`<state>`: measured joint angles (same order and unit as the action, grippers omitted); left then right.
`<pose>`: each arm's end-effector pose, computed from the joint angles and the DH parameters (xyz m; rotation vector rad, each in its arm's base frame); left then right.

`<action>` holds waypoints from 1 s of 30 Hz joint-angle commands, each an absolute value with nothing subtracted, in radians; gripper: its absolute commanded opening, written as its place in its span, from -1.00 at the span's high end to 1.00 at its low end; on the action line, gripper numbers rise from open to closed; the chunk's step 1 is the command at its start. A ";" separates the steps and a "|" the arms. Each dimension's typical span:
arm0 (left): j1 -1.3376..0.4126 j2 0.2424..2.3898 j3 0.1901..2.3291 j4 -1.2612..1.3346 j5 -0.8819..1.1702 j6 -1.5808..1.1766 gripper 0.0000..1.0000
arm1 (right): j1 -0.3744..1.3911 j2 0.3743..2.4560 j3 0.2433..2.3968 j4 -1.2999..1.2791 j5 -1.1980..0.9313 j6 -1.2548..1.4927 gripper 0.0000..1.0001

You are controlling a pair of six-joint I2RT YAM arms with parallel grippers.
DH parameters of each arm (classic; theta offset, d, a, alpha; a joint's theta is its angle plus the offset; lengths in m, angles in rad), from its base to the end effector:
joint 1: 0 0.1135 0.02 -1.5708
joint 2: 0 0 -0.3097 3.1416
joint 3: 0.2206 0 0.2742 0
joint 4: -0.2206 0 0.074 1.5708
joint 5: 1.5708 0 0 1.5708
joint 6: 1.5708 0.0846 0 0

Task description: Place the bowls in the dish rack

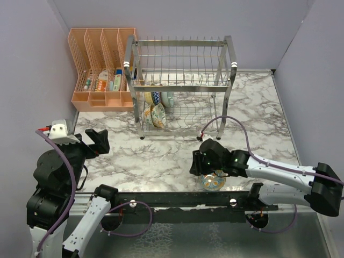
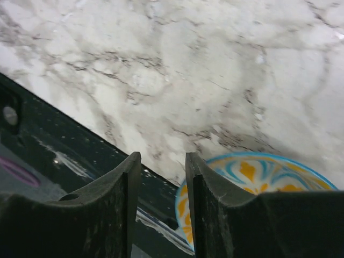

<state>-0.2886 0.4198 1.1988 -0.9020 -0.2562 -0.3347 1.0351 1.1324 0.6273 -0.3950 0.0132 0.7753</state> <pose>0.0445 0.0091 0.4513 -0.2306 1.6802 -0.2502 0.1287 0.2147 0.1927 -0.3344 2.6068 0.7097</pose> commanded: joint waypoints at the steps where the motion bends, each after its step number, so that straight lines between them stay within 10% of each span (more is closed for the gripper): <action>1: -0.291 0.408 1.199 -0.878 -0.239 -0.341 -0.99 | 1.045 1.094 0.696 -0.648 0.163 0.767 0.21; 30: -0.292 0.395 1.178 -0.892 -0.251 -0.305 -0.99 | 1.355 1.326 0.864 -0.905 0.390 0.988 -0.21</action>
